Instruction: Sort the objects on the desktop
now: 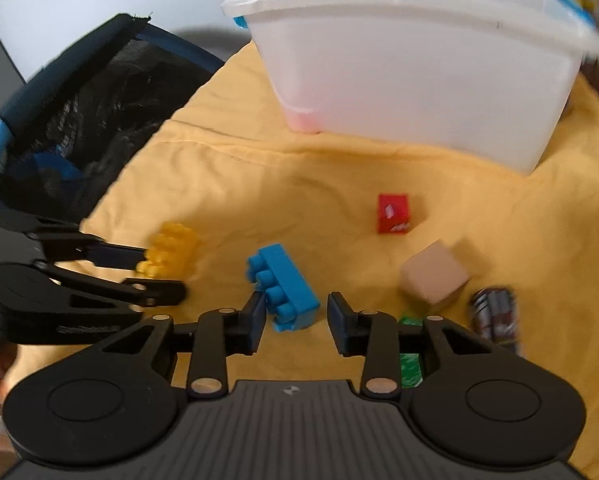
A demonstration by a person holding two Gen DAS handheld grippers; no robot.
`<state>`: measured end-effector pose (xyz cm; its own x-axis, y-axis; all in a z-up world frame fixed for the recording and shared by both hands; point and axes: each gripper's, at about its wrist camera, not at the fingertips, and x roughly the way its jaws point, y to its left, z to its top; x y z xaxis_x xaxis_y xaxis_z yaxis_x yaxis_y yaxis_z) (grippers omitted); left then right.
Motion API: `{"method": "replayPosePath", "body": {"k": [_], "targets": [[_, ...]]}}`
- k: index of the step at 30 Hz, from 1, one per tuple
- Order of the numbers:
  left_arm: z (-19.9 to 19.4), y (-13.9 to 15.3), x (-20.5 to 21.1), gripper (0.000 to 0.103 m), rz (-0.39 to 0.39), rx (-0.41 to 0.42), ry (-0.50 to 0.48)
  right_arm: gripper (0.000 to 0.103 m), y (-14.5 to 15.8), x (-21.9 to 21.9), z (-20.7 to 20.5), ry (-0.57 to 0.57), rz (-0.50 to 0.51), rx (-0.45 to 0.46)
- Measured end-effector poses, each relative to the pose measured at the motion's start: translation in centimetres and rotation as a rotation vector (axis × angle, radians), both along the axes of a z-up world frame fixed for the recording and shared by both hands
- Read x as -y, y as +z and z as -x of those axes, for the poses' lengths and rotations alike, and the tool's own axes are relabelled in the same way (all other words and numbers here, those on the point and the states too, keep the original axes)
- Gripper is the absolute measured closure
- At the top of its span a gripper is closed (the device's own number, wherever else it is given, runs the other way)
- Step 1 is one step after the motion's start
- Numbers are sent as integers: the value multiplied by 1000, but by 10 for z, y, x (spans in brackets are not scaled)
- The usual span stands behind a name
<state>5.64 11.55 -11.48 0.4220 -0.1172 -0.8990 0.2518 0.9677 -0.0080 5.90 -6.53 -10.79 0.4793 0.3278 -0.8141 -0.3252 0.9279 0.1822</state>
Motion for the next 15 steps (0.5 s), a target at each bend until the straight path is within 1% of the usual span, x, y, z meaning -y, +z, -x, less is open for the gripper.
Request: {"method": "replayPosePath", "body": {"k": [2,4,5,8,10,13,15], "targets": [[0,0,0,54,0,0,-1,61,1,-4,2,10,62,41],[-1,0,-1,54,0,0,-2,55,1,-7,4,25,115,75],[-1,0,-1,54,1,0,-3,54,1,-8,5,33,136,87],[-1,0,-1,54,0,0,-5,52,1,-10,6,50,173,108],[-1,0,-1,54,0,0,-5,49,1,-12,7,59,196,123],[-1,1,-1,54,1,0,-5,48,2,-15,9,78,237,156],[-1,1,-1,54,1,0,-5,48,4,-16,7,83,234,168]]}}
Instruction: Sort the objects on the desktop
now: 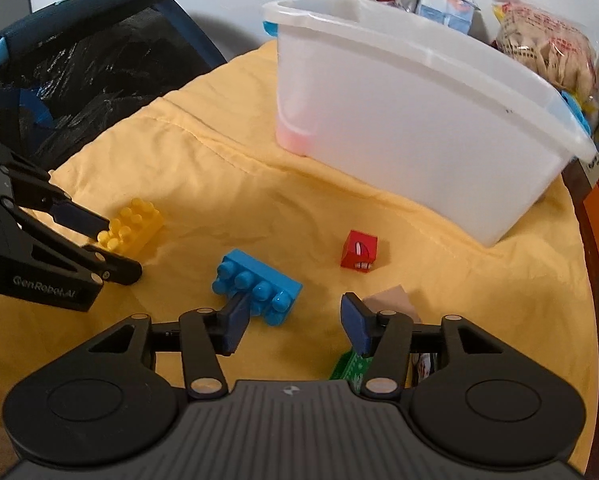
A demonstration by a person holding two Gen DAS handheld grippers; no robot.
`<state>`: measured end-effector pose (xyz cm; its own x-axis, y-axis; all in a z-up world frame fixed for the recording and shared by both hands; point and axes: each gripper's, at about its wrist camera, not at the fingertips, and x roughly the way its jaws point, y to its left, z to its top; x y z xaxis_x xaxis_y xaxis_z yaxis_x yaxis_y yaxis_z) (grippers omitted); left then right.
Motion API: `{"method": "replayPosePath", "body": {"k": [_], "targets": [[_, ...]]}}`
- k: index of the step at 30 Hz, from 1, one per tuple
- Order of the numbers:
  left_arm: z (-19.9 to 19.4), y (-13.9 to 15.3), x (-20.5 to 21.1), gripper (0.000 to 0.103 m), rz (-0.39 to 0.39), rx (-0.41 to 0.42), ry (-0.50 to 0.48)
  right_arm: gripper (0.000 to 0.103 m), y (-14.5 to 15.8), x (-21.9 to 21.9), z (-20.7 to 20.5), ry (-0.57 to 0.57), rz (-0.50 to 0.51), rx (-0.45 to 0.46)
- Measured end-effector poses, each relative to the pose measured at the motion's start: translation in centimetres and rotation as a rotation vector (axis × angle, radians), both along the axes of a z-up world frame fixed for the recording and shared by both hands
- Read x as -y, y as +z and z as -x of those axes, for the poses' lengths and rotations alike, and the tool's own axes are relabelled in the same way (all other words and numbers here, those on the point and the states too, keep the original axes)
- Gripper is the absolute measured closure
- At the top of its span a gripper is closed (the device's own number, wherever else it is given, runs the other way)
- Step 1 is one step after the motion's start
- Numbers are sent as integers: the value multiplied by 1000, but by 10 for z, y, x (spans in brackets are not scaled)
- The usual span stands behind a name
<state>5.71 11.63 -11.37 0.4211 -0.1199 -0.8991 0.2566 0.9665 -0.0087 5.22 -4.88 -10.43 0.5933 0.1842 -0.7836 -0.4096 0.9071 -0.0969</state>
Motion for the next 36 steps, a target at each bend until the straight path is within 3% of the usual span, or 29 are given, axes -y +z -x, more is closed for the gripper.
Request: {"method": "replayPosePath", "body": {"k": [8,15,19,21,22,23,24,25,32,36], "targets": [[0,0,0,54,3,0,4,49,2,-7,-14,40,40,54],[-2,0,1,53,8,-2,9,48,10,-11,-11,163,10,7],[-7,0,3,51,11,-1,20,48,-3,-20,-20,251,68,-42],[-10,0,4,55,20,-3,39,49,-11,-24,-23,284,89,-41],[-10,0,5,75,18,-2,43,50,-14,-26,-24,286,100,-49],[-10,1,6,76,13,-1,35,51,-17,-26,-25,283,92,-59],[-10,3,7,76,15,-1,24,59,-17,-24,-26,273,68,-70],[-10,3,7,76,18,-1,16,74,-16,-22,-27,262,41,-96],[-6,19,16,76,2,57,-30,75,-1,-17,-17,205,39,-84],[-11,46,23,76,6,115,-45,75,18,-9,-14,171,61,-13]]}}
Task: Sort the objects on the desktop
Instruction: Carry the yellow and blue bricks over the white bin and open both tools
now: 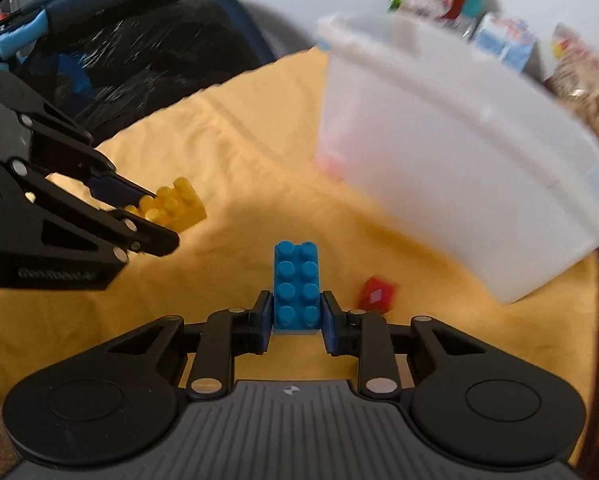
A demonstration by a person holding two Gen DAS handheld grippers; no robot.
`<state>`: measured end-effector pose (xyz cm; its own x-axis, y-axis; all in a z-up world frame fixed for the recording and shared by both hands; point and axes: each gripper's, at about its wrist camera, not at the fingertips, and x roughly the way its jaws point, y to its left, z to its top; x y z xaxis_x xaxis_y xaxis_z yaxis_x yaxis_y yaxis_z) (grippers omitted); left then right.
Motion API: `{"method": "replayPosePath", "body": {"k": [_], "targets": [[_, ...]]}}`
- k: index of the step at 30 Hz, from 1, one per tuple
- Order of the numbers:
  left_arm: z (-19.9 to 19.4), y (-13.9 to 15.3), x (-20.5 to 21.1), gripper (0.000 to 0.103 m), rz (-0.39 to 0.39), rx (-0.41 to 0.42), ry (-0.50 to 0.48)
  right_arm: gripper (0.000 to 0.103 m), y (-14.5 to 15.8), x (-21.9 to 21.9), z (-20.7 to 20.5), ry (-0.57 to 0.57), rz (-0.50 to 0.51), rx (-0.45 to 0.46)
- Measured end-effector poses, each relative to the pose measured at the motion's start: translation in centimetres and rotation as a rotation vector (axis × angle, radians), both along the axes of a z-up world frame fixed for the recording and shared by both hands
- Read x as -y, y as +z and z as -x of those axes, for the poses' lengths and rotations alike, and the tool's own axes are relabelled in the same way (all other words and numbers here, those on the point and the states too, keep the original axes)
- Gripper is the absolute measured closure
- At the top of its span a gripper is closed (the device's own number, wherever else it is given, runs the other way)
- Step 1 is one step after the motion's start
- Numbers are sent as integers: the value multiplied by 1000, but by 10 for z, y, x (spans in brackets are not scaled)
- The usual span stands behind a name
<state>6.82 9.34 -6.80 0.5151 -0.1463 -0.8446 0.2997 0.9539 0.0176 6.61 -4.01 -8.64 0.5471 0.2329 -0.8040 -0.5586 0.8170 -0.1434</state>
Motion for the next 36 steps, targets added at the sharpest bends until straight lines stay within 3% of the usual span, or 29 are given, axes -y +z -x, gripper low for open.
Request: {"method": "replayPosePath", "body": {"k": [9,14,20,27,30,36], "targets": [[-32,83,25,76,69,177,-45,75,60,29,-12,-95,-11,175],[-68,104,52,76,66,232,-63,75,82,44,-43,-144,-34,239],[-120,98,77,76,83,229,-48,75,87,62,-87,-212,-61,253],[-181,53,94,75,24,122,-15,74,60,78,-146,-293,-44,186],[-184,45,94,62,7,99,1,59,54,84,-154,-302,-55,163],[-155,71,84,57,32,176,4,58,78,100,-133,-316,-126,229]]}}
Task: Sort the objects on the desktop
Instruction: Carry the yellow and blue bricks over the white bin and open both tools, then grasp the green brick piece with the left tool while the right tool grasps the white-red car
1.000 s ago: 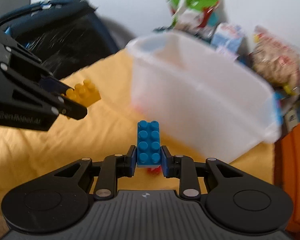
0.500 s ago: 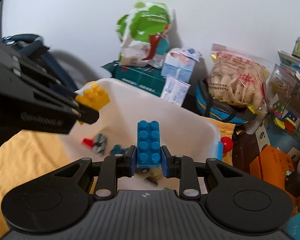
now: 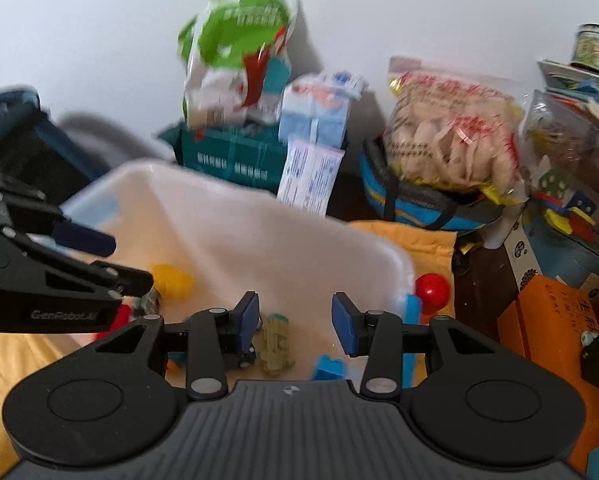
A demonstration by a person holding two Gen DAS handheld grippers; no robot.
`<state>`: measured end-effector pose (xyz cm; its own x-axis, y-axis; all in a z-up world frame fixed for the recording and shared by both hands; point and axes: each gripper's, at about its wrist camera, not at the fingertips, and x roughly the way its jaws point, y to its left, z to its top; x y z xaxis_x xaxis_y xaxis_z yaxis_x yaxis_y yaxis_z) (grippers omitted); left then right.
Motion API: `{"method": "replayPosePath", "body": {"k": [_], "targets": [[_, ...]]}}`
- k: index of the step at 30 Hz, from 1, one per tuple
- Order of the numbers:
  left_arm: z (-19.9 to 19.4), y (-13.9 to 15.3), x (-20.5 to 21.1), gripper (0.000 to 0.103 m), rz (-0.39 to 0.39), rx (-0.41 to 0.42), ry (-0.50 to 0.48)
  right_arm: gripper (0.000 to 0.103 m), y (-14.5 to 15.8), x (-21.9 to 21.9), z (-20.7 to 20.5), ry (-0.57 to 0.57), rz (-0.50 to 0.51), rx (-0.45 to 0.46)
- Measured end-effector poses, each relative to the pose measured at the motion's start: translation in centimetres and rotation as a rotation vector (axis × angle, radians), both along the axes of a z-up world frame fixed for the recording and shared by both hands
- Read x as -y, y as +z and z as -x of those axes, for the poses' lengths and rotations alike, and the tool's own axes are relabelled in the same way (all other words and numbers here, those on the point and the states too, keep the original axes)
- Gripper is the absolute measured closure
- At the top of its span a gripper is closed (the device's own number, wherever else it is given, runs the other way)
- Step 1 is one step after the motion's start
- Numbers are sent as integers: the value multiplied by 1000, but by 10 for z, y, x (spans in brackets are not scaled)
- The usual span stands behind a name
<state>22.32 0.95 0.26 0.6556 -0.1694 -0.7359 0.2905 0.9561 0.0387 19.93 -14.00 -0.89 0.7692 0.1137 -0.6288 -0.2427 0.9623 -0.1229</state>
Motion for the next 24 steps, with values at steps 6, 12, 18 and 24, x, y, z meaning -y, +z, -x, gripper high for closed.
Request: {"method": "replayPosePath", "body": {"k": [6,12,18,24], "targets": [[73,23,-17,38,70,47,-36,42,22,11,62,21,-1,54],[135,-26,-14,38,47,-94,-58,38,-17,17,115,30,33,-92],[178,-79,0,40,34,-256,-88,45,-69,20,156,50,-34,-270],[189,-90,19,41,57,-284,-147,58,-98,12,162,105,-49,-327]]}}
